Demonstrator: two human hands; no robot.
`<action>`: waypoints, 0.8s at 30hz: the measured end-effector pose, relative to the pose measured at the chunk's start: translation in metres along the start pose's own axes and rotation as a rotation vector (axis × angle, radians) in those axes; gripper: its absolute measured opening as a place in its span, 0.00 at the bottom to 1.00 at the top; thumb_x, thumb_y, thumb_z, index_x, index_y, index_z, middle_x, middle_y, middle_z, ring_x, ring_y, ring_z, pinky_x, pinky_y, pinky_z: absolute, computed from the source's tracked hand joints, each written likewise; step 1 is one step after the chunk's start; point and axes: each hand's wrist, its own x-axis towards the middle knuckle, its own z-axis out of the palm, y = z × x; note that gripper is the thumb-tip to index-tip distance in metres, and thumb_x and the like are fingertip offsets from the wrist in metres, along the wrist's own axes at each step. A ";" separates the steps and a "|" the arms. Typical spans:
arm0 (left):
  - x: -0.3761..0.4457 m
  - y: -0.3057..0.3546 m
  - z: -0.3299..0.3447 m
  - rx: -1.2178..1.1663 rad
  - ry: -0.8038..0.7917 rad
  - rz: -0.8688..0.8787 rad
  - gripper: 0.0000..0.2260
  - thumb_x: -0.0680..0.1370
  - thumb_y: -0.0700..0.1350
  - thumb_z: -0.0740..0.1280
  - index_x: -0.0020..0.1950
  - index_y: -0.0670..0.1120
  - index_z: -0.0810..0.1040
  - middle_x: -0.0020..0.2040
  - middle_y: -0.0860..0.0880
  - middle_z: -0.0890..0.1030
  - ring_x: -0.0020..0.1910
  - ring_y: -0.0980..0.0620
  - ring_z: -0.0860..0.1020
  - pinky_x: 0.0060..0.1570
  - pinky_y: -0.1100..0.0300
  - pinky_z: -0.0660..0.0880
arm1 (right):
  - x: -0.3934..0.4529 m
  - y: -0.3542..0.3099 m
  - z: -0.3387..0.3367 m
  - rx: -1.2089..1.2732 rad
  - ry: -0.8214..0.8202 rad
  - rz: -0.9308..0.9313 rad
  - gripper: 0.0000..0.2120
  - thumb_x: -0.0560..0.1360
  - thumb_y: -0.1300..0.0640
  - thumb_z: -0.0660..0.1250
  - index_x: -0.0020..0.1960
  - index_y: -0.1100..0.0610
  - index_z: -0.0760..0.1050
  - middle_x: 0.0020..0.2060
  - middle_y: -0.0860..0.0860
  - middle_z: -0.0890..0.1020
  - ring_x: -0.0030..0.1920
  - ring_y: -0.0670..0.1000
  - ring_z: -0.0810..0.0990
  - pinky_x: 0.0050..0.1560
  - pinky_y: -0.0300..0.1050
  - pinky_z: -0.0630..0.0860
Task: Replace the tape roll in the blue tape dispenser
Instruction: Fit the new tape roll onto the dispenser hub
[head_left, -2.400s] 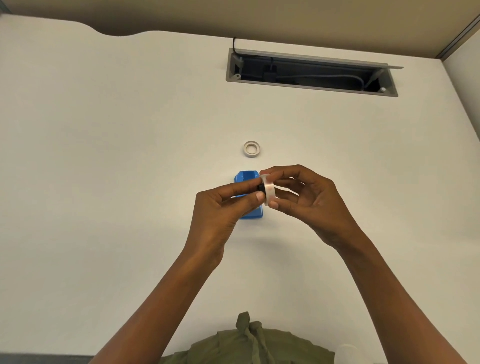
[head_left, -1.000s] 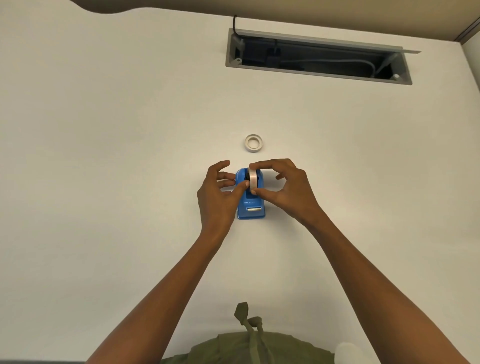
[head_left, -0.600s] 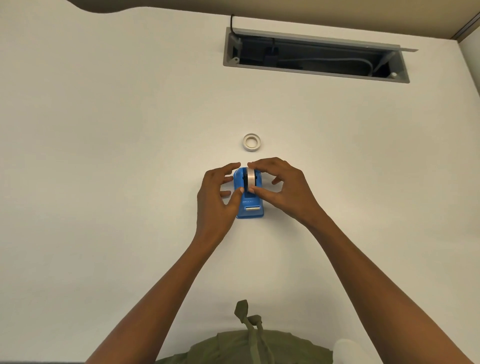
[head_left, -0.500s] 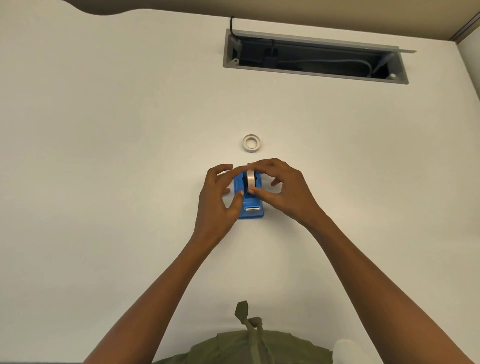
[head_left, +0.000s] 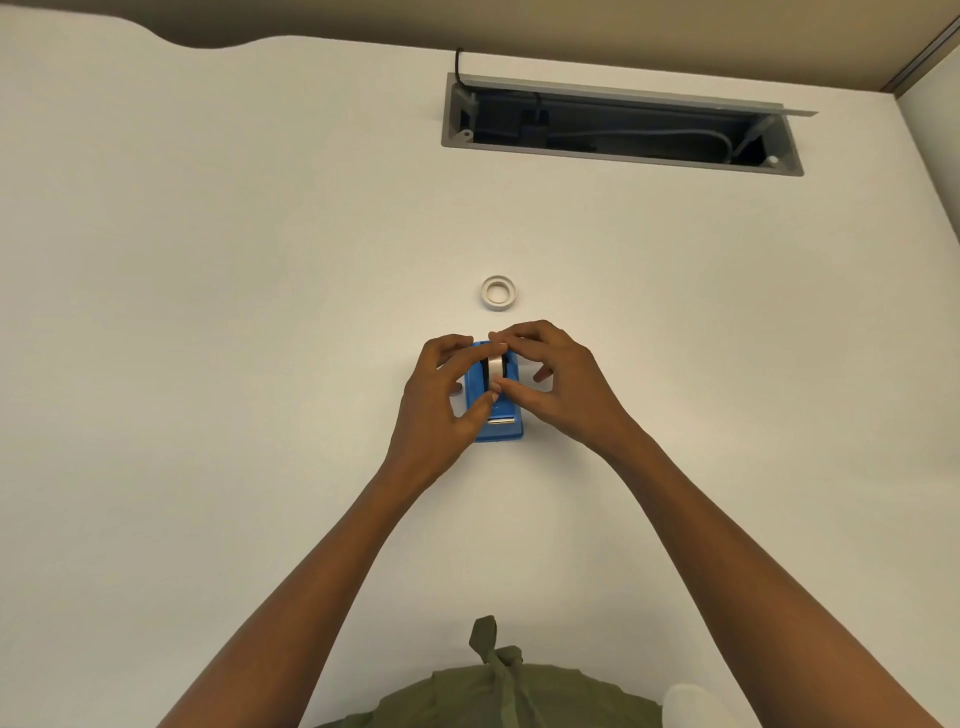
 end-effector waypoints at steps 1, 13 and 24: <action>0.000 -0.001 0.000 0.004 0.000 0.000 0.19 0.73 0.41 0.70 0.63 0.50 0.74 0.64 0.46 0.71 0.63 0.50 0.71 0.57 0.59 0.74 | 0.001 0.000 0.000 0.003 -0.009 0.004 0.22 0.72 0.55 0.71 0.65 0.54 0.74 0.60 0.51 0.76 0.59 0.49 0.73 0.47 0.29 0.69; 0.004 -0.009 -0.003 -0.020 0.009 0.016 0.28 0.71 0.44 0.72 0.63 0.65 0.65 0.60 0.55 0.68 0.57 0.61 0.70 0.49 0.74 0.69 | -0.009 -0.005 -0.010 0.284 0.123 0.107 0.26 0.72 0.59 0.71 0.68 0.54 0.69 0.61 0.49 0.78 0.57 0.45 0.78 0.47 0.30 0.76; 0.004 -0.005 -0.003 -0.008 0.003 0.004 0.22 0.71 0.43 0.73 0.63 0.54 0.73 0.64 0.46 0.70 0.60 0.53 0.71 0.53 0.63 0.72 | -0.015 -0.009 -0.011 0.170 0.173 -0.018 0.12 0.71 0.66 0.66 0.54 0.58 0.77 0.57 0.53 0.79 0.55 0.48 0.77 0.46 0.33 0.75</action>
